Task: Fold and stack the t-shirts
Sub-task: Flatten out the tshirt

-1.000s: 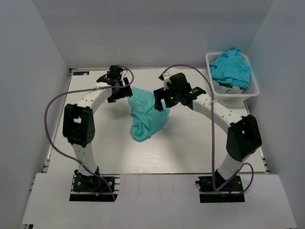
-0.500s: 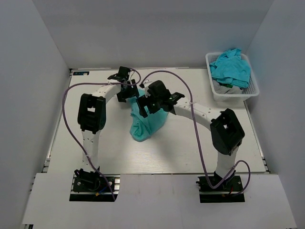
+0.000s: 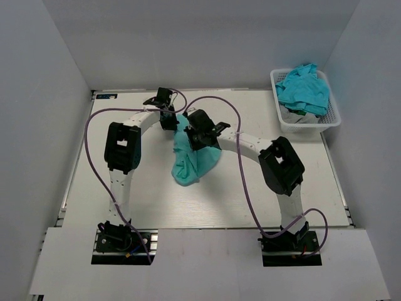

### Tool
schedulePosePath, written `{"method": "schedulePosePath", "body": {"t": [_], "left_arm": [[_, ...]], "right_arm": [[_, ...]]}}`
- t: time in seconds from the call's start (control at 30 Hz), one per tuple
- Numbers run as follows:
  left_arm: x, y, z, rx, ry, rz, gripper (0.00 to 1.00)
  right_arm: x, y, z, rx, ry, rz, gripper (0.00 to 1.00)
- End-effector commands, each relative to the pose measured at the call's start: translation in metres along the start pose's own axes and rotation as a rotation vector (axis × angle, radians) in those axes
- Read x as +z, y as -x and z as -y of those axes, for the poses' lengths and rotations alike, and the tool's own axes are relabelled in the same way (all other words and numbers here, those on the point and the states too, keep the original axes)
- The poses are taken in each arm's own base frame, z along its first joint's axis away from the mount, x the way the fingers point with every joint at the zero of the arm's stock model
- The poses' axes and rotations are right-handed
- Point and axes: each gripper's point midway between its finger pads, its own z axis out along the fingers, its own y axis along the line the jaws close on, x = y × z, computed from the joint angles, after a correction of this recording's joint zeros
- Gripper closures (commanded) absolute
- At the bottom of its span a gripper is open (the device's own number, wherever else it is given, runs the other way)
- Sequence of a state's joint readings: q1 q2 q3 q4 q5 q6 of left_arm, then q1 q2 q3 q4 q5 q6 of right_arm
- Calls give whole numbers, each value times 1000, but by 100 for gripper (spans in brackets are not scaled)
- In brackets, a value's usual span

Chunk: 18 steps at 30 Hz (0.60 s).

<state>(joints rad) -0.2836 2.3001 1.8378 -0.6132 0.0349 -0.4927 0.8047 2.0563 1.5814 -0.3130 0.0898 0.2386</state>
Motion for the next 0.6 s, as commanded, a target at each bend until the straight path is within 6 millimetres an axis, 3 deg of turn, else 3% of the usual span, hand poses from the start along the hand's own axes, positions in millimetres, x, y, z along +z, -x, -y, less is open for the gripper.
{"method": "schedulePosePath", "body": {"t": [0.0,0.07,0.1,0.13,0.2,0.23,0.27,0.3,0.33,0.43,0.47,0.5,0.57], "left_arm": [[-23,0,4,24,-18,16,100],[-39,5,5,25,-27,60,100],[-65,26,13,13,-46,150,100],[-74,27,10,3,-37,172,100],[-99,42,9,-28,-28,263,100],[-125,45,8,-44,-36,314,100],[-137,50,5,-50,-23,357,100],[-152,56,6,-67,-33,402,100],[-180,56,3,-73,-39,449,100],[-226,64,-7,-100,-19,573,100],[-245,68,-12,-113,-6,622,100],[-279,72,-11,-127,-36,696,100],[-317,76,-10,-143,-73,777,100]], "right_arm": [[-43,41,-5,46,7,140,100],[-66,53,-4,58,15,198,100],[-84,62,-3,69,13,243,100],[-104,72,1,84,1,286,100],[-123,70,21,118,-100,313,100],[-140,73,29,136,-125,334,100],[-144,69,42,159,-177,341,100],[-162,73,53,179,-224,380,100],[-175,64,67,196,-283,380,100],[-215,55,98,262,-403,420,100],[-232,59,102,277,-412,453,100],[-240,56,111,287,-447,456,100],[-273,63,113,283,-442,529,100]]}}
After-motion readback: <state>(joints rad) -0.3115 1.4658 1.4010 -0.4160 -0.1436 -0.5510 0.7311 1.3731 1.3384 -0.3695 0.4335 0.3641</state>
